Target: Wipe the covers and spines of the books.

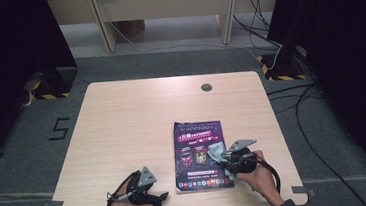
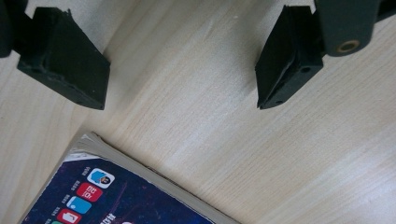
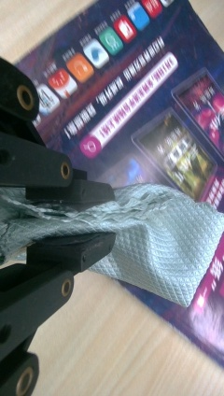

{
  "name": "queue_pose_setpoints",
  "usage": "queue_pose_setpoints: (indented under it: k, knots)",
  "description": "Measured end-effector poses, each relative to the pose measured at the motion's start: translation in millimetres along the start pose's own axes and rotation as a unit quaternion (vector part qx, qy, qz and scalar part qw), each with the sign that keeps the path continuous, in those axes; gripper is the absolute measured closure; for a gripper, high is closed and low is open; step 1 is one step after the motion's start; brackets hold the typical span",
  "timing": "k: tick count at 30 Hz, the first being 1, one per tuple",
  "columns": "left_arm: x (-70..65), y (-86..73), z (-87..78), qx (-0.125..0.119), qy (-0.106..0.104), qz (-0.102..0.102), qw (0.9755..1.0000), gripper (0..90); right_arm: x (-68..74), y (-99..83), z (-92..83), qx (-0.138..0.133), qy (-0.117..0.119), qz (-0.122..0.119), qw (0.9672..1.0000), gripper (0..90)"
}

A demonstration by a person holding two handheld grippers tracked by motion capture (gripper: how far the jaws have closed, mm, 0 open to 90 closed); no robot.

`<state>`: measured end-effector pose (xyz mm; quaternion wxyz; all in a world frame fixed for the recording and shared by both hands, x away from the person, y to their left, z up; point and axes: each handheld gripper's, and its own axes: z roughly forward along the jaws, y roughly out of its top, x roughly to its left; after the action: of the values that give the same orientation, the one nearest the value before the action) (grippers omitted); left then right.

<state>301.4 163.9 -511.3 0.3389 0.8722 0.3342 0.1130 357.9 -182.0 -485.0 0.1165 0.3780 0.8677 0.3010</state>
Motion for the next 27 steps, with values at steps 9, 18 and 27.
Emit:
queue_pose_setpoints:
  k: [9,18,27]
  knots:
    - [0.4,-0.6,-0.1,-0.001,0.000,-0.001,1.0000,16.4,48.4,13.4,14.2,-0.002,0.049,-0.045,0.9978,75.8]
    - [1.3,-1.8,-1.4,0.000,0.002,0.000,1.0000,16.4,93.1,36.2,34.1,-0.002,0.089,-0.089,0.9920,76.0]
    - [2.1,-2.2,-2.7,0.004,0.003,-0.002,1.0000,16.5,117.5,45.3,42.1,-0.003,0.107,-0.119,0.9871,76.1]
